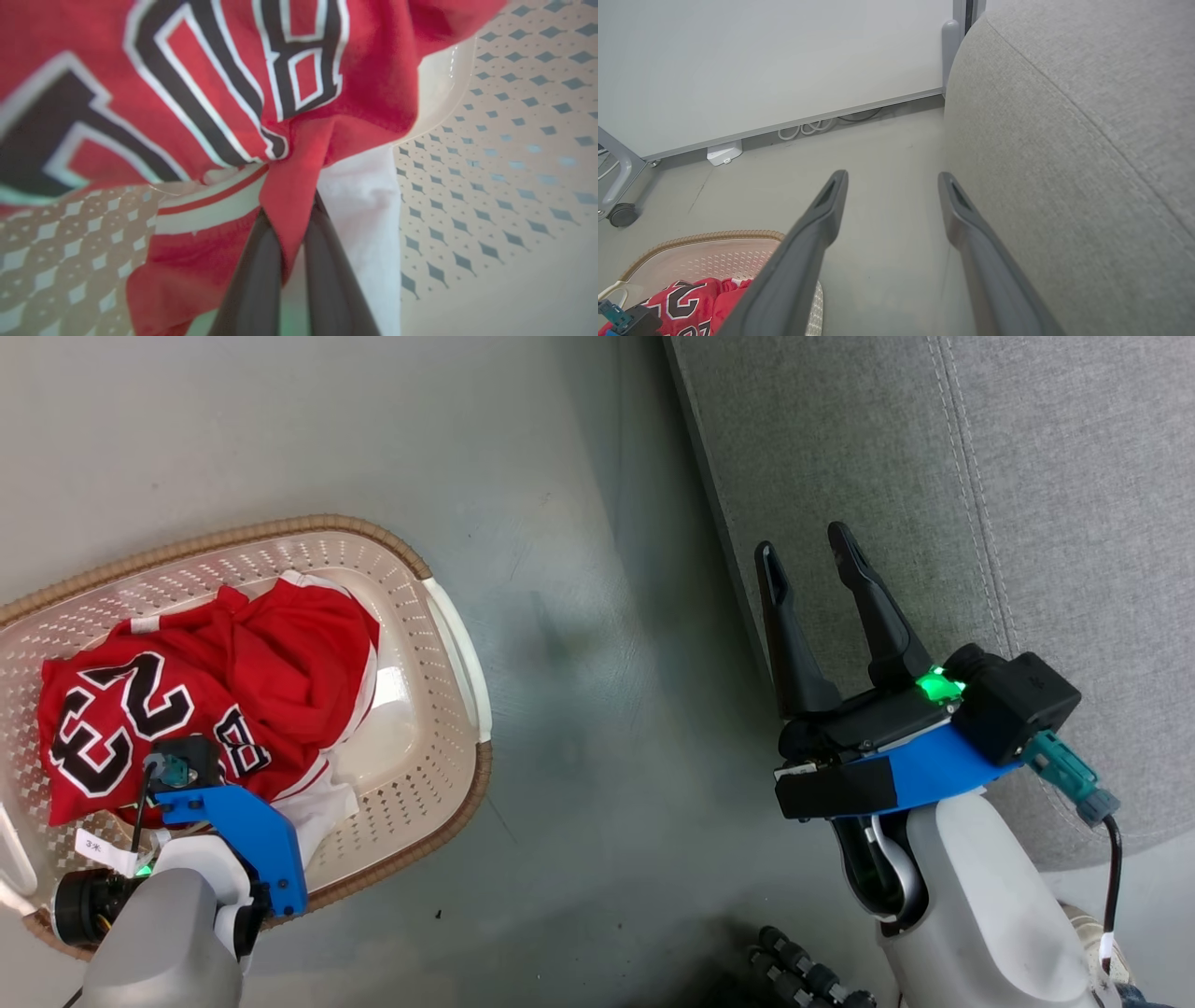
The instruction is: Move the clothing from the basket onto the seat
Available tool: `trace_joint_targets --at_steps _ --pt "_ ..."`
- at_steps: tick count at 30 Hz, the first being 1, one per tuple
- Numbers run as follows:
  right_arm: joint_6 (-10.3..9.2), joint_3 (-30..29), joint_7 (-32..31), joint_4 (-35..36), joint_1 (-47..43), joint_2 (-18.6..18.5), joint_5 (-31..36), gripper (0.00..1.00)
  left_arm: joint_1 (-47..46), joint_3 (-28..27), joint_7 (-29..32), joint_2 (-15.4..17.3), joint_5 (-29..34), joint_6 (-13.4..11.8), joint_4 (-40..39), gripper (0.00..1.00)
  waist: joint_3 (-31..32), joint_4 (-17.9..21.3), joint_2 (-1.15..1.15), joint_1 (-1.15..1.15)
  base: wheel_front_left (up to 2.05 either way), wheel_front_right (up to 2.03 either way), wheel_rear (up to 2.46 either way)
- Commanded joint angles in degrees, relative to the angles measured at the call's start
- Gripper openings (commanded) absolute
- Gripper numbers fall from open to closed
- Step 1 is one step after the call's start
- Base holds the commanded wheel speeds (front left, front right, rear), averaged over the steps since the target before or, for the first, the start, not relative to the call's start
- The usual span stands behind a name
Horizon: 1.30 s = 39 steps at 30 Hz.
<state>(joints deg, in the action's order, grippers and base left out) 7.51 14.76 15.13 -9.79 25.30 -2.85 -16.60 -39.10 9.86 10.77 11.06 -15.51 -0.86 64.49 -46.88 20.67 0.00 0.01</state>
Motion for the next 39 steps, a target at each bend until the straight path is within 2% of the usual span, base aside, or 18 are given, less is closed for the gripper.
trace_joint_targets --at_steps 1,10,17,22,29,39 --pt "-0.04 0.01 0.02 0.06 0.92 -0.05 -0.15 1.00 -0.81 0.23 -0.17 0.30 -0.26 0.19 -0.33 0.00 0.10 -0.14 0.00 -0.01 0.00 0.00 0.00" --pt "-0.04 -0.42 0.02 -0.64 0.99 -0.05 1.26 1.00 -0.75 0.70 -0.75 -0.40 -1.01 0.50 -0.98 0.00 1.47 -1.52 0.00 -0.01 0.00 0.00 0.00" --pt "-0.04 -1.42 0.03 -2.52 0.19 -0.06 4.04 1.00 0.02 1.27 -2.50 -2.76 -1.93 1.39 -0.68 0.00 6.26 -4.09 0.00 -0.01 0.00 0.00 0.00" --pt "-0.04 -2.19 0.03 -4.49 -1.05 -0.07 6.48 1.00 1.19 2.19 -4.16 -4.86 -2.45 2.59 0.38 0.00 12.30 -6.30 0.00 -0.01 0.00 0.00 0.00" --pt "-0.04 -3.26 0.02 -8.06 -4.06 -0.07 9.15 1.00 2.70 4.94 -7.78 -7.27 -2.88 5.85 0.84 0.00 23.13 -10.03 0.00 -0.01 0.00 0.00 0.00" --pt "-0.04 -4.24 -1.03 -10.97 -9.82 -0.08 10.43 1.00 4.61 12.69 -11.76 -8.16 -5.82 8.08 -2.95 0.00 37.01 -14.36 0.00 -0.01 0.00 0.00 0.00"
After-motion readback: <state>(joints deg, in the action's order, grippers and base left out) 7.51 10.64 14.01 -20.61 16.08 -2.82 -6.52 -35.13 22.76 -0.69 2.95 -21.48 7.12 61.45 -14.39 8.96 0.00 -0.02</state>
